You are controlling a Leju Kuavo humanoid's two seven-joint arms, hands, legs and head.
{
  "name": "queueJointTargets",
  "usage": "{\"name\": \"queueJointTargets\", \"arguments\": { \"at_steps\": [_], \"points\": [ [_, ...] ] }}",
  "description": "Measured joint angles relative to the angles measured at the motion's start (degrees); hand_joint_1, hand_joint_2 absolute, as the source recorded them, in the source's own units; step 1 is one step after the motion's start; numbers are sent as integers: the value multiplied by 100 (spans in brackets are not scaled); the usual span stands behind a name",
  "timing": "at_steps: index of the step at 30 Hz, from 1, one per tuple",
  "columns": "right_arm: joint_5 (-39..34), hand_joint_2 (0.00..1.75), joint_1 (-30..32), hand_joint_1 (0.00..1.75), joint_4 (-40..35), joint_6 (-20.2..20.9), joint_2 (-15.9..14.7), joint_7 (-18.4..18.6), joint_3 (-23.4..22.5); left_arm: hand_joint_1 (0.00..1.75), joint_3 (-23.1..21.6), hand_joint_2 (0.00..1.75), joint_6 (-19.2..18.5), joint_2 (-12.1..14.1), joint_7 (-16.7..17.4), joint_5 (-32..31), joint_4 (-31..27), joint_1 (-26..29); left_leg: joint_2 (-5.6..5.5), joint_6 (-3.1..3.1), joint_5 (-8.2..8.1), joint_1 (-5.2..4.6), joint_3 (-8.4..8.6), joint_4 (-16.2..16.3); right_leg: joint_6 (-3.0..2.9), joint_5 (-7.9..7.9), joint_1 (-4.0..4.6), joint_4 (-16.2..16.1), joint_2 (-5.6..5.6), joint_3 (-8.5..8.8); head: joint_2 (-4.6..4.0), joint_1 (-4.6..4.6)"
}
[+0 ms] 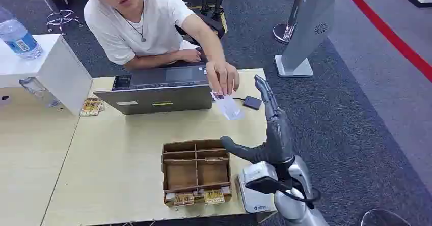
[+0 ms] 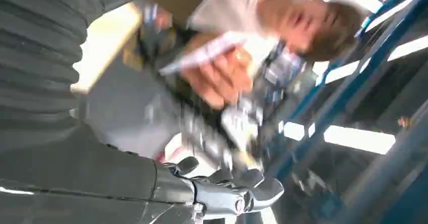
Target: Pass the card to the sensor for recognition and then transmit it.
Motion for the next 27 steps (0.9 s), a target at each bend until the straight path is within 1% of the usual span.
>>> {"name": "queueJointTargets", "arguments": {
  "at_steps": [1,2,3,4,7,8,9,10,11,13,15,18,27],
  "points": [
    [541,175,-45,0,15,-254,2,134,33,0,0,0,-11,-4,0,-32,0,0,0,0,0,0,0,0,0,0,0,0,0,0,0,0],
    [1086,175,-82,0,31,-405,28,235,39,0,0,0,-35,-7,0,-50,0,-1,0,0,0,0,1,0,0,0,0,0,0,0,0,0],
    [1554,175,-107,0,37,-474,66,288,33,0,0,0,-57,-9,0,-68,0,-1,0,0,0,0,1,0,0,0,0,0,0,0,0,2],
    [2133,175,-126,0,37,-502,137,308,-6,0,0,0,-63,-13,0,-74,0,0,0,0,0,0,1,0,0,0,0,0,0,-1,0,0],
    [3493,175,-171,0,35,-521,398,347,-204,0,-2,0,-103,-42,0,-125,0,-1,0,0,0,0,1,0,0,0,1,0,0,-1,0,2],
    [3933,175,-192,0,31,-523,478,442,-286,0,-2,0,-109,-59,-2,-133,2,-1,-1,0,0,0,1,0,0,0,1,0,-1,-1,0,0],
    [4154,175,-213,0,24,-523,514,560,-330,0,-2,0,-111,-68,-2,-135,7,-1,-1,0,0,2,0,0,0,0,1,0,0,0,0,2],
    [4475,175,-248,0,22,-523,538,835,-363,0,-4,0,-114,-74,-7,-135,24,-1,0,0,0,1,0,0,0,0,1,0,0,-1,0,0],
    [4825,175,-310,0,22,-523,531,1235,-359,0,-4,0,-120,-87,-13,-135,35,-1,1,0,0,1,1,0,0,0,0,0,1,-1,0,0],
    [4957,175,-406,0,22,-523,457,1597,-343,0,-4,0,-127,-101,-20,-135,37,-2,0,0,0,0,1,1,0,0,-1,0,0,0,0,2],
    [4964,175,-482,0,22,-523,376,1661,-345,0,-4,0,-133,-109,-24,-135,44,0,-1,0,0,-1,0,2,1,1,-1,-1,0,0,0,2],
    [4964,175,-521,0,20,-526,306,1648,-348,0,-5,0,-164,-118,-39,-135,46,-2,0,1,0,-1,0,4,2,2,-1,-1,1,0,0,2],
    [4964,175,-540,0,-7,-526,254,1538,-431,0,-4,0,-177,-140,-46,-133,46,-1,0,1,0,0,0,3,2,1,1,-1,1,-4,0,0]
  ]
}}
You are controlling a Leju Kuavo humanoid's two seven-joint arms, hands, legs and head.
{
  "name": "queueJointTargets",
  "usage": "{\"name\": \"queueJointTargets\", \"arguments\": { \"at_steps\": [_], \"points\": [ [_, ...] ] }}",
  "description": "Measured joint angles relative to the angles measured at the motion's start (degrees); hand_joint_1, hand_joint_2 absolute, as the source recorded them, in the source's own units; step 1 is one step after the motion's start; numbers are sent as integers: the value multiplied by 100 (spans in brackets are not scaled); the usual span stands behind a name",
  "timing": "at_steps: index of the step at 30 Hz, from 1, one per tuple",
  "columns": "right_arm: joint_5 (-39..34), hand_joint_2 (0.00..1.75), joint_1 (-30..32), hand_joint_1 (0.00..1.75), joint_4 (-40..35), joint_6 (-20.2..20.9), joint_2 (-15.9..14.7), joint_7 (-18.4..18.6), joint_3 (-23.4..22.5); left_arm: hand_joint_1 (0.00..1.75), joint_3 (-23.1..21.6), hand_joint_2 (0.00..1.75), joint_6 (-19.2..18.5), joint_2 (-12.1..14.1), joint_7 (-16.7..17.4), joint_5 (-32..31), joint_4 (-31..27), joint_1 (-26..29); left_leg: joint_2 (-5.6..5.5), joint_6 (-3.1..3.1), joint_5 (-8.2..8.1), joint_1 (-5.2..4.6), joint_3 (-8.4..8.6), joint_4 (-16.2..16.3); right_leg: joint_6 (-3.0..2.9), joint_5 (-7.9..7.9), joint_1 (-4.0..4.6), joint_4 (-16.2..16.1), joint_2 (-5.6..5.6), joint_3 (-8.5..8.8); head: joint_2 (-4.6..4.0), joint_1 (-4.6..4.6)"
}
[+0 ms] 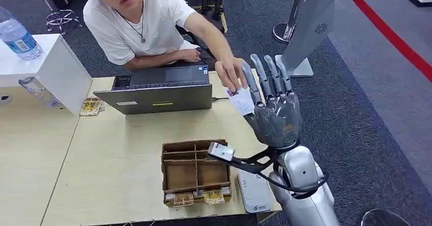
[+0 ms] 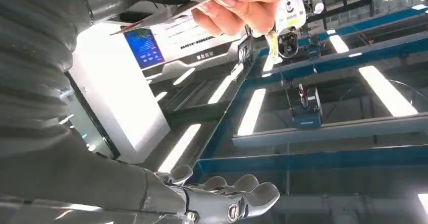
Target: Pass the card to the sensor for recognition and then transmit it.
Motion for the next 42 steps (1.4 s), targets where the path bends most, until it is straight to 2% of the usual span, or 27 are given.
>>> {"name": "queueJointTargets", "arguments": {
  "at_steps": [5,6,7,30,42],
  "points": [
    [0,175,6,0,-7,0,-4,-7,-13,0,0,0,-2,-4,-6,0,0,0,0,0,0,0,0,0,0,0,-1,0,0,0,0,0],
    [0,175,6,49,-7,0,-4,-9,-13,0,0,0,-2,-4,-7,0,0,0,0,0,0,0,0,0,0,0,-1,0,0,0,0,0],
    [0,175,9,175,-7,0,-4,-7,-13,0,-2,0,-2,-4,-4,0,0,0,0,0,0,0,0,0,0,0,-1,0,0,0,0,0],
    [0,175,120,175,-13,-2,-4,289,103,0,-2,0,-2,-4,-4,0,0,0,0,0,0,0,-3,0,0,0,-1,0,0,0,0,0],
    [-6,175,265,175,-177,-2,-4,655,291,0,0,0,0,-4,-7,6,0,1,0,0,0,0,-3,0,0,0,-1,0,0,-1,0,0]
  ]
}}
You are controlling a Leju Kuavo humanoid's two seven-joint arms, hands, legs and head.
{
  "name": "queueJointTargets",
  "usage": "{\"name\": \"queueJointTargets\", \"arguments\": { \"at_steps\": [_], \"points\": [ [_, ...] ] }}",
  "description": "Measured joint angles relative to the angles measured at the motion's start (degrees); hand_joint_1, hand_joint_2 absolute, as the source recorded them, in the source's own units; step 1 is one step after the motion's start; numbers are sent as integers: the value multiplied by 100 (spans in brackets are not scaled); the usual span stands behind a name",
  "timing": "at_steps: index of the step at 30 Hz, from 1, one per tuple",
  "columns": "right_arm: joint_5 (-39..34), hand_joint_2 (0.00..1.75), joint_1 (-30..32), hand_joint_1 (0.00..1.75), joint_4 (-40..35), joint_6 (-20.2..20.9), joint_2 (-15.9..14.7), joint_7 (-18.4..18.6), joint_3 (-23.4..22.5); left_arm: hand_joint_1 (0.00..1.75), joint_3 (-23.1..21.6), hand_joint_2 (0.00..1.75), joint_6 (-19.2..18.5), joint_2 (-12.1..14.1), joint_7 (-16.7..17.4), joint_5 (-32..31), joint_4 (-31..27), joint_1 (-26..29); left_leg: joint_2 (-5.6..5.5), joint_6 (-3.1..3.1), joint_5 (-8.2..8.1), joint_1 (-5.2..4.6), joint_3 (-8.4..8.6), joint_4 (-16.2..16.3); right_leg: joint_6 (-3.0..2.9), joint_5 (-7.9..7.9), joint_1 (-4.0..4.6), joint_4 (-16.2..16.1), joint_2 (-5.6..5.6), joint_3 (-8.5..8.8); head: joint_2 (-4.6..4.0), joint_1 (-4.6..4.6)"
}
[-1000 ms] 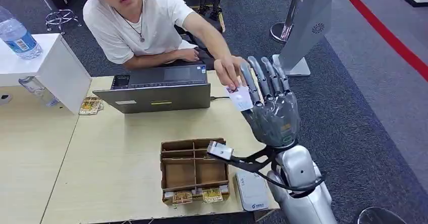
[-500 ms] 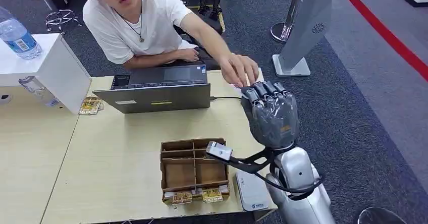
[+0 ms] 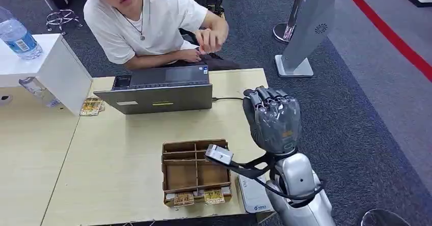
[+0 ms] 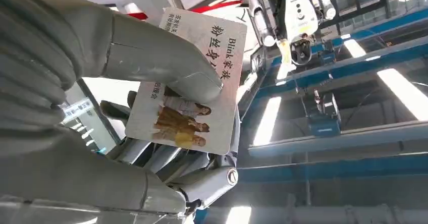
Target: Pass the card to the sensor for recognition and then transmit it.
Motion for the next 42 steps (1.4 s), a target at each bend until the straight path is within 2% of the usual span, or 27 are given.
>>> {"name": "queueJointTargets", "arguments": {
  "at_steps": [4,9,12,17,20,25,30,42],
  "points": [
    [-158,175,114,175,-70,0,0,-46,37,0,0,0,4,0,0,20,0,0,-1,0,0,0,0,0,0,0,0,0,-1,0,0,0],
    [-662,175,421,175,-127,0,37,-685,-63,0,0,0,17,0,-7,75,0,1,0,1,-1,0,-2,0,0,-1,0,0,0,-2,0,0],
    [-1070,175,660,175,-125,0,179,-1248,-291,0,0,0,22,0,-7,96,0,3,-1,1,-1,0,-4,0,-1,-1,0,0,-1,-3,0,0],
    [-1896,175,965,175,-42,2,308,-1650,-549,0,0,0,46,0,-7,116,0,3,-1,1,-1,0,-5,-1,-1,-1,0,0,-1,-4,0,0],
    [-2469,175,1174,175,41,2,310,-1654,-601,0,0,0,72,0,-7,151,0,6,0,1,-1,0,-5,-1,-1,-1,0,0,0,-5,0,2],
    [-3230,175,1408,175,176,2,267,-1453,-599,0,7,0,94,0,-7,206,0,8,0,1,-1,0,-6,-1,-1,-1,0,0,-1,-6,0,0],
    [-3813,175,1570,175,354,59,159,-1374,-592,0,11,0,114,0,-7,227,0,9,0,1,-1,0,-7,-1,-1,-1,0,0,-1,-6,0,0],
    [-4496,175,1784,175,758,245,72,-1475,-597,0,61,0,179,0,2,278,0,10,0,1,-1,0,-9,-1,-1,-1,0,0,-1,-9,0,0]
  ]
}}
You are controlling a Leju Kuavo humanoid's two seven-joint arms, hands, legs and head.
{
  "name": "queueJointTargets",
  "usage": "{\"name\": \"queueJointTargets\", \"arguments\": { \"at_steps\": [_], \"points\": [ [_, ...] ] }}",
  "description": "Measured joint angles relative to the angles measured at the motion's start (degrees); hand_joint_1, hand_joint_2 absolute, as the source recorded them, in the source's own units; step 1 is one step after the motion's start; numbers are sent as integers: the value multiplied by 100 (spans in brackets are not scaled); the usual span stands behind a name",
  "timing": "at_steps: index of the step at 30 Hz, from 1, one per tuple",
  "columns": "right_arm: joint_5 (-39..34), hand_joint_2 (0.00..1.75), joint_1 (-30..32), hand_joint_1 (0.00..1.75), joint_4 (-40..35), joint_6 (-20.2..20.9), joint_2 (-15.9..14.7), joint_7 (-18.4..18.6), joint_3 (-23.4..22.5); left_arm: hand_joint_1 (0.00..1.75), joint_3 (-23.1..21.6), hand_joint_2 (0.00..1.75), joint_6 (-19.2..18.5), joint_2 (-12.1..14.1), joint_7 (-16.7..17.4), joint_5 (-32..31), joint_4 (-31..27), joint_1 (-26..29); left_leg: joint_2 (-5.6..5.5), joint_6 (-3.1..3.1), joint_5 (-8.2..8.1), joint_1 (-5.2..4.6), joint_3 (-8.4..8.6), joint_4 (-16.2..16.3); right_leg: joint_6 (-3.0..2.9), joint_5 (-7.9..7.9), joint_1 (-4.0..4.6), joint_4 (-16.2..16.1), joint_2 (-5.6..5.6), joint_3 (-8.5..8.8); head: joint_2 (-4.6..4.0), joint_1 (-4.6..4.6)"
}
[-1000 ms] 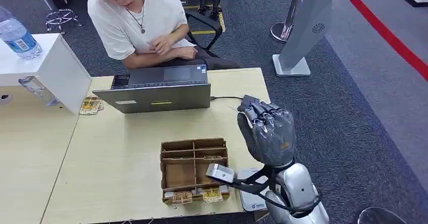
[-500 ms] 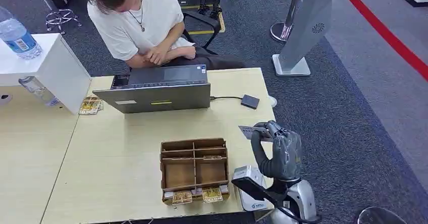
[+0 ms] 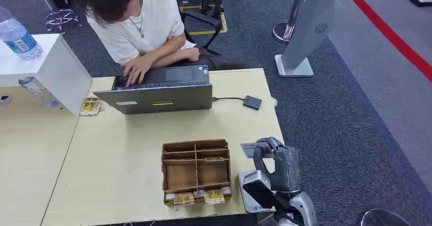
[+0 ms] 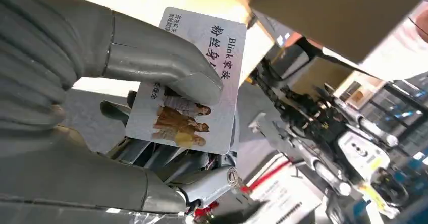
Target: Pass the card to the sensor for recognition and then transmit it.
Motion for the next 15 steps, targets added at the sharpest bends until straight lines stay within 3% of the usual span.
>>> {"name": "queueJointTargets", "arguments": {
  "at_steps": [15],
  "points": [
    [-465,175,131,175,432,96,0,-87,-107,0,42,0,48,15,52,17,0,3,0,0,0,0,-1,0,0,0,0,0,0,0,0,0]
  ]
}}
